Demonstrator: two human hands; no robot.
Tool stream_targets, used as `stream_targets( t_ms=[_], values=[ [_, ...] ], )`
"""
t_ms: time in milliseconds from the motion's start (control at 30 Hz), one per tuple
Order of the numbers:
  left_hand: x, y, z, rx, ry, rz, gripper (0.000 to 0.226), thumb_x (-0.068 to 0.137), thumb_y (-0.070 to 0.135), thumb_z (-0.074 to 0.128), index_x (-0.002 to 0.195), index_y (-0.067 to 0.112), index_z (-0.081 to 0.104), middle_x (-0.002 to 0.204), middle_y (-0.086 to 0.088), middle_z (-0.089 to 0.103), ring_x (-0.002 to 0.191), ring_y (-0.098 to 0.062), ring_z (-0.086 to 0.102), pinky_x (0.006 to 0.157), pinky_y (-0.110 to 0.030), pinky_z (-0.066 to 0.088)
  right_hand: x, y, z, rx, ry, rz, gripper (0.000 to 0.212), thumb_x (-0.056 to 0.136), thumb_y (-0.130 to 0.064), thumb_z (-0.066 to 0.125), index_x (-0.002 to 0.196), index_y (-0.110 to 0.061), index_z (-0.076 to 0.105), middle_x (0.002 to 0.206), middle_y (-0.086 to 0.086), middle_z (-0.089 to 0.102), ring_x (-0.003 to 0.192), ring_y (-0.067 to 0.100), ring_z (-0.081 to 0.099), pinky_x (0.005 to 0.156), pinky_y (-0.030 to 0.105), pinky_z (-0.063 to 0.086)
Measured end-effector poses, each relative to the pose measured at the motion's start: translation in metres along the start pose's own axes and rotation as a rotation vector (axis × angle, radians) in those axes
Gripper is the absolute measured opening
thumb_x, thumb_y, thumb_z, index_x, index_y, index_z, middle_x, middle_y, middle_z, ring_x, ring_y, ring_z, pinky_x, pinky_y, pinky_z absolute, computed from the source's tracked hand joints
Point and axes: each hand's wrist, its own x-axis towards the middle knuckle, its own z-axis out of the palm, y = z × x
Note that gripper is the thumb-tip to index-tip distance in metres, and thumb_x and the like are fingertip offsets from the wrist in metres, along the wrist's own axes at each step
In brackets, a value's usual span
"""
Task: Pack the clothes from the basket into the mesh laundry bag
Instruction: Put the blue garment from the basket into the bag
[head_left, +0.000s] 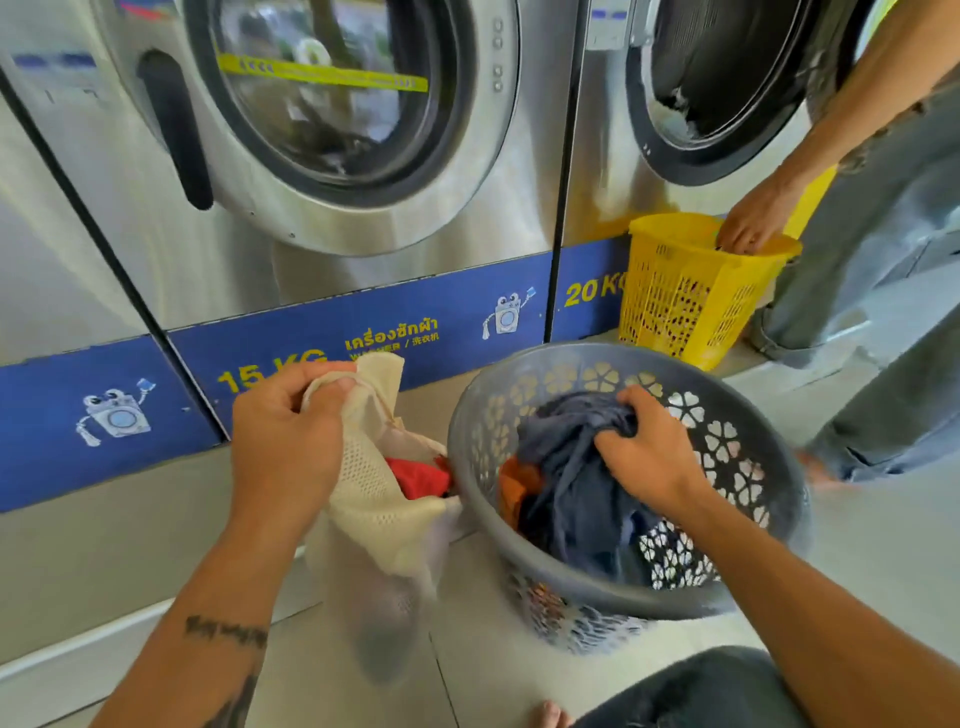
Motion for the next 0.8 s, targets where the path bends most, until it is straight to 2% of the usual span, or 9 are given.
stream_targets(
  t_ms=[67, 167, 233, 300, 400, 500, 600, 667, 800],
  values=[
    [0.000, 0.000, -0.004, -0.030, 0.011, -0.037, 0.026, 0.086, 0.012, 0.064, 0.076, 0.034, 0.072, 0.085, 0.016, 0.072, 0.076, 0.007, 0.063, 0.073, -0.019, 0.045, -0.006, -0.021, -0.005, 0.230, 0.072, -0.003, 0.008, 0.087, -0.008, 0.058, 0.088, -0.014, 0.052, 0.076, 0.001, 0.058, 0.065, 0.015, 0.050, 0.060, 0.034, 0.040],
    [0.005, -0.001, -0.006, -0.044, 0.011, -0.069, 0.023, 0.086, 0.012, 0.064, 0.077, 0.032, 0.073, 0.086, 0.014, 0.072, 0.078, 0.004, 0.063, 0.072, -0.019, 0.045, -0.012, -0.049, 0.001, 0.519, 0.061, -0.019, 0.009, 0.085, -0.010, 0.057, 0.085, -0.007, 0.049, 0.074, 0.006, 0.053, 0.064, 0.014, 0.047, 0.063, 0.036, 0.041],
    [0.010, 0.000, -0.005, -0.023, -0.007, -0.056, 0.020, 0.085, 0.013, 0.064, 0.080, 0.028, 0.075, 0.086, 0.013, 0.073, 0.082, 0.000, 0.065, 0.072, -0.019, 0.045, -0.018, -0.066, 0.011, 0.646, 0.009, -0.052, 0.015, 0.078, -0.015, 0.057, 0.088, -0.004, 0.053, 0.078, 0.014, 0.057, 0.071, 0.017, 0.054, 0.068, 0.039, 0.045],
    [0.017, 0.002, -0.002, -0.011, -0.016, -0.017, 0.018, 0.085, 0.012, 0.065, 0.081, 0.026, 0.075, 0.084, 0.013, 0.073, 0.078, 0.004, 0.065, 0.072, -0.019, 0.047, -0.023, -0.079, 0.025, 0.687, -0.091, -0.127, 0.019, 0.076, -0.013, 0.056, 0.092, -0.003, 0.056, 0.081, 0.020, 0.059, 0.074, 0.017, 0.056, 0.069, 0.037, 0.047],
    [0.027, 0.008, 0.006, 0.025, -0.019, 0.050, 0.015, 0.086, 0.011, 0.066, 0.082, 0.022, 0.076, 0.081, 0.015, 0.072, 0.071, 0.011, 0.062, 0.065, -0.007, 0.044, -0.029, -0.092, 0.060, 0.584, -0.223, -0.286, 0.014, 0.080, -0.009, 0.059, 0.094, -0.010, 0.061, 0.079, 0.006, 0.065, 0.074, 0.010, 0.058, 0.067, 0.032, 0.051],
    [0.033, 0.013, 0.012, 0.020, -0.035, 0.084, 0.014, 0.086, 0.012, 0.066, 0.082, 0.020, 0.077, 0.080, 0.015, 0.072, 0.072, 0.009, 0.064, 0.061, -0.001, 0.042, -0.023, -0.096, 0.096, 0.430, -0.270, -0.407, 0.009, 0.084, -0.008, 0.058, 0.092, -0.012, 0.062, 0.083, 0.010, 0.064, 0.079, 0.023, 0.058, 0.074, 0.049, 0.050],
    [0.034, 0.015, 0.010, -0.002, -0.077, 0.090, 0.014, 0.087, 0.010, 0.065, 0.084, 0.018, 0.077, 0.082, 0.012, 0.074, 0.075, 0.004, 0.066, 0.062, -0.003, 0.044, -0.018, -0.105, 0.114, 0.366, -0.349, -0.522, 0.026, 0.080, 0.002, 0.053, 0.099, -0.007, 0.068, 0.092, 0.003, 0.071, 0.087, 0.010, 0.063, 0.078, 0.030, 0.052],
    [0.031, 0.018, 0.008, -0.045, -0.111, 0.068, 0.016, 0.087, 0.009, 0.065, 0.082, 0.018, 0.077, 0.078, 0.010, 0.074, 0.073, 0.003, 0.066, 0.061, -0.005, 0.045, -0.018, -0.109, 0.125, 0.226, -0.404, -0.562, 0.039, 0.078, 0.002, 0.049, 0.110, -0.009, 0.069, 0.105, 0.005, 0.073, 0.094, 0.015, 0.063, 0.078, 0.030, 0.049],
    [0.017, 0.028, 0.006, -0.061, -0.186, 0.074, 0.019, 0.086, 0.008, 0.064, 0.078, 0.021, 0.075, 0.077, 0.011, 0.073, 0.068, 0.001, 0.066, 0.058, -0.007, 0.047, -0.011, -0.128, 0.136, -0.165, -0.647, -0.469, 0.011, 0.092, -0.013, 0.049, 0.093, -0.016, 0.059, 0.105, 0.015, 0.066, 0.081, 0.022, 0.048, 0.071, 0.040, 0.042]
  ],
)
